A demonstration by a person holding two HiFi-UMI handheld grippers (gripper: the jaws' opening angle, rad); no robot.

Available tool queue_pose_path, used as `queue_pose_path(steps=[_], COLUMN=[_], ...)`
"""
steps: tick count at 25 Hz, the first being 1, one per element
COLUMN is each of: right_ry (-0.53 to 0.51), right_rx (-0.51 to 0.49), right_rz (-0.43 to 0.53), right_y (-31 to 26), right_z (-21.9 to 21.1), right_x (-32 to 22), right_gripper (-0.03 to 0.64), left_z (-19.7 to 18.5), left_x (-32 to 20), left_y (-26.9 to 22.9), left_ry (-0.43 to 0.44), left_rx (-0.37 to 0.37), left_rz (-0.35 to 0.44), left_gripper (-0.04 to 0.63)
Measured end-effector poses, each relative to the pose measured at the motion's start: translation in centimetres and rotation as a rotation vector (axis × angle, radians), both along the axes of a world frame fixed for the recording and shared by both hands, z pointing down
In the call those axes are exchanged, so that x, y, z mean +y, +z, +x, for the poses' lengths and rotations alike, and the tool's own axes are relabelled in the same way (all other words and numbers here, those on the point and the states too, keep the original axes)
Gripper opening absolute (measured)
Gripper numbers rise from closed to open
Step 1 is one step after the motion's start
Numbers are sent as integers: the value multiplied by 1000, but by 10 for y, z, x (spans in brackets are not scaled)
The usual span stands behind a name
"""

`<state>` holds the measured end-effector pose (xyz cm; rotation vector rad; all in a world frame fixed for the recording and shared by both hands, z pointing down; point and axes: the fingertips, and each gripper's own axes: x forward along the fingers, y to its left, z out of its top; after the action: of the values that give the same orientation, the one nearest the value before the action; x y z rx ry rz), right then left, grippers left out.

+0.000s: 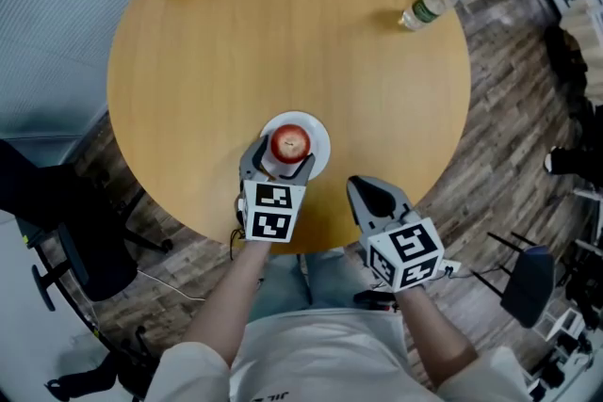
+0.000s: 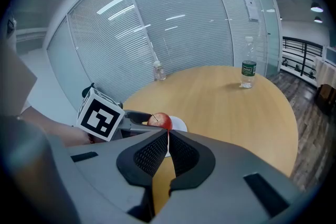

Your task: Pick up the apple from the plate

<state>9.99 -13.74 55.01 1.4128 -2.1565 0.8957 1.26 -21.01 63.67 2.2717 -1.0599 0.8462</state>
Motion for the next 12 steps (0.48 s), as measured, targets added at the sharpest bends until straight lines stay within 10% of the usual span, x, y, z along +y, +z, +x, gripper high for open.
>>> queue_pose_path(steps=[12], right_ry=[3], right_rx=[3], right_rz=[-21], right_y=[6], right_z=[5], right_x=[4], right_gripper=[32], left_z=[7], left_x=[-5], left_y=[12], left_ry=[17], left_rx=[4], left_rz=[-15], left_gripper=[383])
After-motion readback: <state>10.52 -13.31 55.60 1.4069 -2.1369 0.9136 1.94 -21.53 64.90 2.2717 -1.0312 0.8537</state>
